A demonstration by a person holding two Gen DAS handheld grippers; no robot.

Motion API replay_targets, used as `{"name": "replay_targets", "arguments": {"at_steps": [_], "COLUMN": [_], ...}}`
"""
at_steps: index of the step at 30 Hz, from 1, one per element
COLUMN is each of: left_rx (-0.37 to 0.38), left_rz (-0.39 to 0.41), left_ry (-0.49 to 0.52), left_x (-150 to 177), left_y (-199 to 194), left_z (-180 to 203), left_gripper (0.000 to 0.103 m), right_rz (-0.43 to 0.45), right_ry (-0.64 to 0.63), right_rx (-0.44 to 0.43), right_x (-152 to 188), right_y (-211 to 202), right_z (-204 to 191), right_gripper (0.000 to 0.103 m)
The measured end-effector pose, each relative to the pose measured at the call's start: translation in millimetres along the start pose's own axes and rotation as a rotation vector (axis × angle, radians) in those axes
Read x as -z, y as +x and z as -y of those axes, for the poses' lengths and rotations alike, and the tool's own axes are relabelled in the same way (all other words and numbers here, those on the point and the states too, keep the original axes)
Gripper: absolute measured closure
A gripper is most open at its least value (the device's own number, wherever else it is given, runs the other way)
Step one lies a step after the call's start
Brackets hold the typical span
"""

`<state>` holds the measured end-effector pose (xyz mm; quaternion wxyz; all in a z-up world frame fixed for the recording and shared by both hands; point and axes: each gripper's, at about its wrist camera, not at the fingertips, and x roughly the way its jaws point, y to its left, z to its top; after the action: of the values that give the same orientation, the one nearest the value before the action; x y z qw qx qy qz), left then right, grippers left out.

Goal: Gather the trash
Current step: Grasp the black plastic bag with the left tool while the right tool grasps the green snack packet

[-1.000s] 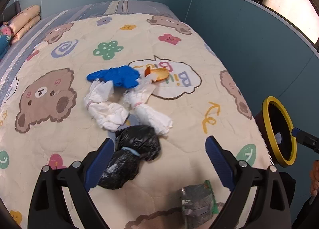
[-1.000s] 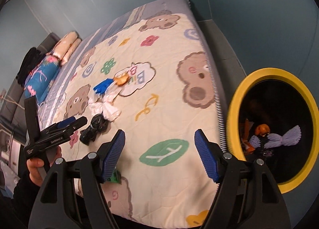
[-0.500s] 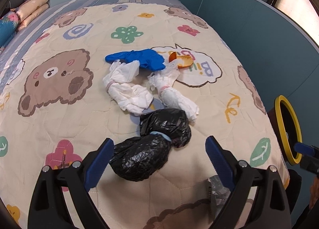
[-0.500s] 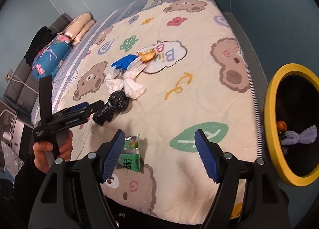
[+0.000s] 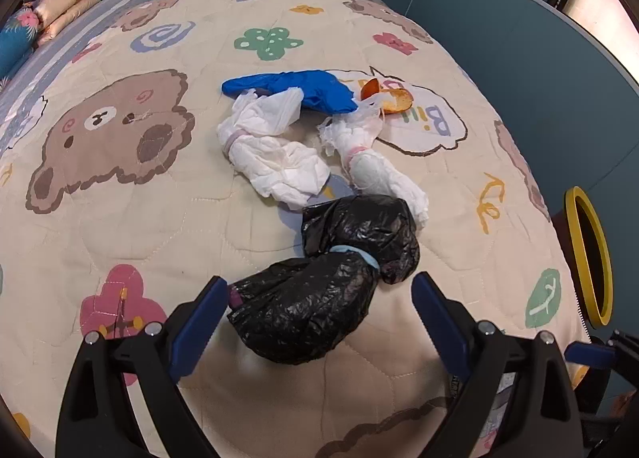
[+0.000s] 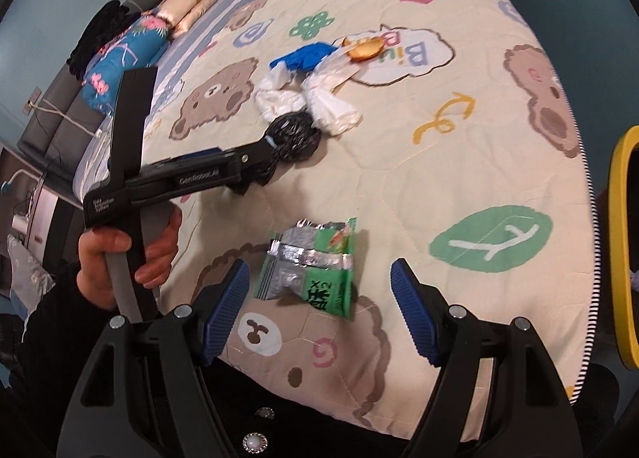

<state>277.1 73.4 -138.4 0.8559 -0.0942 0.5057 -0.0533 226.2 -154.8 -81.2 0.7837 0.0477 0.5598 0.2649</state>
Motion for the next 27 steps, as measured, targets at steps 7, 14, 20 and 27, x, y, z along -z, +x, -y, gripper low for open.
{"name": "replay_targets", "arguments": {"at_steps": [7,14,20,27], "left_rx": [0.011,0.018,0.019,-0.004], "left_rz": [-0.018,-0.018,-0.026,-0.047], "left_ry": [0.001,-0.001,0.005,0.07], "left_x": [4,5,6,11], "left_y": [11,16,19,24], "left_z": [-2,-5,-5,6], "left_gripper": [0.014,0.015,0.028,0.056], "right_rz": [-0.061,-0.092,-0.116,-0.117], "right_ry": [-0.018,-0.031,-0.049,-0.065], "right_rx": [0.007,0.023,0.036,0.049], "right_x": [2,0,-1,0], "right_y": [26,44,57,62], "right_z": [-11,-14,-19,-22], "right_gripper": [0.033,0.033,0.04,0.051]}}
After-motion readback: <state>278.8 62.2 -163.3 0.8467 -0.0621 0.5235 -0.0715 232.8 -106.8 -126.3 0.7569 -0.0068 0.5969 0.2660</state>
